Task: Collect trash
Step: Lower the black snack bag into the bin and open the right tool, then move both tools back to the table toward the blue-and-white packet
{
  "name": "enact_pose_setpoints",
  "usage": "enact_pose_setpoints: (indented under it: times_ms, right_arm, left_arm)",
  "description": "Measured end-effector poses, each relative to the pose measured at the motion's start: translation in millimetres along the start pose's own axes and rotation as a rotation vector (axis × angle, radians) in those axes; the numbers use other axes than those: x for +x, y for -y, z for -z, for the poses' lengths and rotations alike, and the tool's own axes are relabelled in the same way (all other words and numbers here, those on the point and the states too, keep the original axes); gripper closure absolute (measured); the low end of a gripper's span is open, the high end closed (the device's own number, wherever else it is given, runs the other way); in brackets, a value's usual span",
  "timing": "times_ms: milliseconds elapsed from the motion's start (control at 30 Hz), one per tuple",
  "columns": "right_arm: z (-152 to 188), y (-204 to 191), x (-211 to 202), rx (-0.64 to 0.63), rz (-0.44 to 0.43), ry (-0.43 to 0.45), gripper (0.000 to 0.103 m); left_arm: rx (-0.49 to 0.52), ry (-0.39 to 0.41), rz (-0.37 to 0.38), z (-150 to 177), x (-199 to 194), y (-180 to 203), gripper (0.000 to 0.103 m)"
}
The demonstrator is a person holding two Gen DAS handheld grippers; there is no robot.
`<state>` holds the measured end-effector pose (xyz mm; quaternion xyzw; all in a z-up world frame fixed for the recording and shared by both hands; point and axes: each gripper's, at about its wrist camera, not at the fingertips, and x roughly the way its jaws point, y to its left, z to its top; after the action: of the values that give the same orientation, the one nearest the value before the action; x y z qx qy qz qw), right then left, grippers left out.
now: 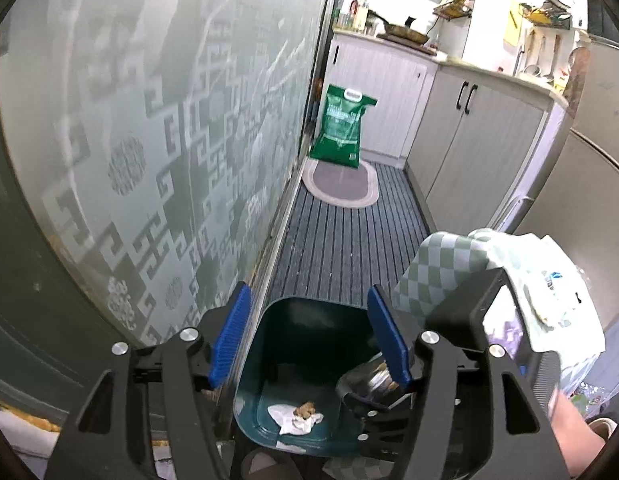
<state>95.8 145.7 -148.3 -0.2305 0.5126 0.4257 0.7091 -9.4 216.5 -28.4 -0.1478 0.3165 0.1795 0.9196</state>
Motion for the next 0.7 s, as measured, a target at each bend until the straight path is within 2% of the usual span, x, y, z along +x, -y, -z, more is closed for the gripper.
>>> enact_pose_setpoints:
  times_ms: [100, 300, 533, 667, 700]
  right_arm:
    - [-1, 1, -3, 0.007, 0.002, 0.014, 0.018]
    - [-5, 0, -19, 0.013, -0.012, 0.079, 0.017]
    - [-7, 10, -75, 0.041, -0.042, 0.279, 0.017]
    - [-1, 19, -106, 0.048, -0.011, 0.383, 0.018]
    - [0, 22, -112, 0.057, -0.001, 0.403, 0.023]
  left_arm:
    - [-0.001, 0.040, 0.015, -3, -9, 1, 0.036]
    - [-0.010, 0.127, 0.050, -9, -29, 7, 0.028]
    - [-0.024, 0.220, 0.101, -15, -51, 19, 0.024]
    - [-0.025, 0.243, 0.126, -18, -58, 29, 0.023]
    - [-0.023, 0.245, 0.130, -18, -59, 31, 0.023]
